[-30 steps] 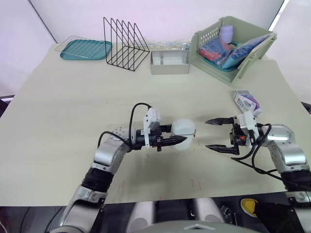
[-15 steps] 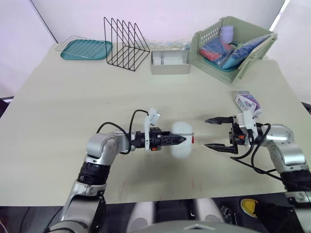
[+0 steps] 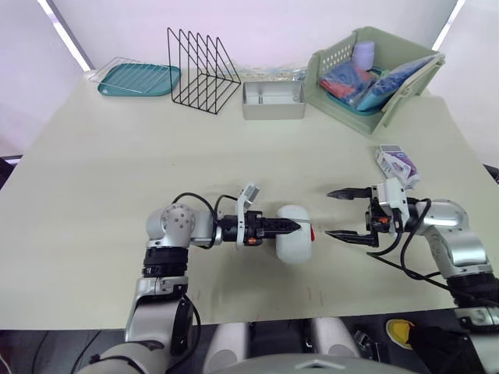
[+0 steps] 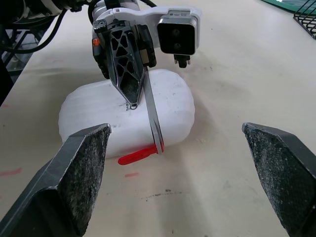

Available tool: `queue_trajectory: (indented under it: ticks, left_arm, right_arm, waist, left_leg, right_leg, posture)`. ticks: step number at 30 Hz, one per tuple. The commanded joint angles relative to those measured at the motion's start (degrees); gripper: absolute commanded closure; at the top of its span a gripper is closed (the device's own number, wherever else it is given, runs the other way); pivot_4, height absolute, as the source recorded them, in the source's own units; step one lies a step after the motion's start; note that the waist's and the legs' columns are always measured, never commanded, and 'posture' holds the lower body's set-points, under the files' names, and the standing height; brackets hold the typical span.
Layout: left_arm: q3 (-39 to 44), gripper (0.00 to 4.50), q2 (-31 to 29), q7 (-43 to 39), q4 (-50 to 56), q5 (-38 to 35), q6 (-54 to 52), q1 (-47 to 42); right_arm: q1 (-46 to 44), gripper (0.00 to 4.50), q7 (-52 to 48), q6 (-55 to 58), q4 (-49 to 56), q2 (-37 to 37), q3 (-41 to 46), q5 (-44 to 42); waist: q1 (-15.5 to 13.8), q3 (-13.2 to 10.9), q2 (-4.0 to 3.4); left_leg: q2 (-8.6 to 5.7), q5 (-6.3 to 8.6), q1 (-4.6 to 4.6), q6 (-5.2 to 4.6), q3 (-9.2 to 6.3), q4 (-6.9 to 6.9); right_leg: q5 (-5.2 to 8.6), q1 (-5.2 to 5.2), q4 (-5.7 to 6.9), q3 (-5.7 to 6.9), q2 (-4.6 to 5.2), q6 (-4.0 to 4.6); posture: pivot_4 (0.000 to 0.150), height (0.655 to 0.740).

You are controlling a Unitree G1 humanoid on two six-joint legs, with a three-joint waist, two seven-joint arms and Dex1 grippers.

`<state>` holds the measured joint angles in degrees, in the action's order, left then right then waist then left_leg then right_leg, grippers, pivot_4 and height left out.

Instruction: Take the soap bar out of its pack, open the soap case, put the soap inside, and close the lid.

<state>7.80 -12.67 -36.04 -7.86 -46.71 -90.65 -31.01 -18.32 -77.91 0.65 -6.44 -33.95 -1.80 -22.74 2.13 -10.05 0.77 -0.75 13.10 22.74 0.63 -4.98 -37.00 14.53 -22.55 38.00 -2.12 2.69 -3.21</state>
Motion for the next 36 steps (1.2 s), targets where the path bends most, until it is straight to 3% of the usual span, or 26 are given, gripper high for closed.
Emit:
queue_trajectory:
  ticks: [1, 3, 4, 8, 10, 17, 30, 36]
  left_arm:
    - [-2.23, 2.58, -0.95, 3.07, -1.91, 3.42, -0.13, 0.84]
    - [-2.6, 2.58, -1.21, 3.5, -2.33, 4.19, 1.02, 0.85]
    - [-2.93, 1.53, -1.48, 3.53, -2.43, 4.49, 1.56, 0.9]
    - [-4.88, 0.03, -3.11, 2.43, -1.85, 4.64, 3.18, 1.32]
    - [-6.13, 0.03, -4.43, 1.37, -1.28, 4.53, 4.34, 1.37]
    - [-9.88, 0.03, -10.64, -3.6, 2.62, 4.37, 10.04, 1.92]
    - [-13.03, 0.03, -23.72, -14.41, 14.06, 11.55, 37.38, 7.9]
    - [-11.67, 0.03, -24.26, -14.77, 14.21, 19.3, 55.14, 12.35]
  right_arm:
    - [-0.22, 0.02, 0.34, -0.76, 1.58, 0.03, 0.11, -0.39]
    - [-0.23, 0.02, 0.4, -0.68, 1.55, 0.09, 0.04, -0.34]
    - [-0.26, 0.0, 0.4, -0.65, 1.49, 0.12, 0.0, -0.31]
    - [-0.53, 0.0, 0.39, -0.73, 0.91, 0.34, -0.12, -0.02]
    - [-0.84, 0.0, 0.34, -0.79, 0.51, 0.44, -0.18, 0.12]
    - [-1.82, 0.0, 0.45, -0.88, -0.67, 0.89, -0.59, 0.61]
    - [-2.22, 0.0, 2.09, -1.23, -5.17, 0.25, 1.47, 0.89]
    - [-0.96, 0.0, 4.35, -1.07, -7.12, -0.23, 3.8, 0.52]
  waist:
    - [-0.01, 0.0, 0.0]
    - [-0.03, 0.0, 0.0]
    - [-0.05, 0.01, 0.0]
    - [-0.19, 0.12, -0.08]
    - [-0.05, 0.22, -0.07]
    - [0.47, 0.22, -0.08]
    - [0.21, 0.03, -0.02]
    - [-0.25, -0.07, 0.02]
  left_leg:
    - [0.0, 0.0, 0.0, 0.0, 0.0, 0.0]
    - [0.0, 0.0, 0.0, 0.0, 0.0, 0.0]
    - [0.0, 0.0, 0.0, 0.0, 0.01, 0.0]
    - [-0.02, 0.01, -0.53, 0.0, 0.0, 0.02]
    - [-0.01, 0.02, -1.09, 0.01, 0.04, 0.22]
    - [0.05, 0.01, -1.07, 0.01, 0.07, 0.28]
    - [0.15, 0.01, -0.95, 0.01, 0.15, 0.52]
    - [0.18, 0.01, -0.58, 0.01, 0.16, 0.54]
  right_leg:
    - [0.0, 0.0, 0.0, 0.0, 0.0, 0.0]
    - [0.0, 0.01, -0.01, 0.0, 0.0, 0.0]
    - [0.0, 0.01, -0.01, 0.0, 0.0, -0.01]
    - [0.0, 0.55, -0.08, 0.0, 0.01, -0.03]
    - [0.18, 1.09, -0.22, -0.01, 0.03, -0.29]
    - [0.18, 0.96, -0.15, -0.08, -0.01, -0.28]
    - [0.06, 0.73, -0.32, -0.28, -0.01, -0.03]
    - [0.05, 0.36, -0.33, -0.29, 0.05, -0.02]
  posture:
    - [0.15, 0.74]
    - [0.15, 0.74]
    - [0.15, 0.74]
    - [0.15, 0.74]
    - [0.15, 0.74]
    - [0.15, 0.74]
    - [0.15, 0.74]
    - [0.15, 0.74]
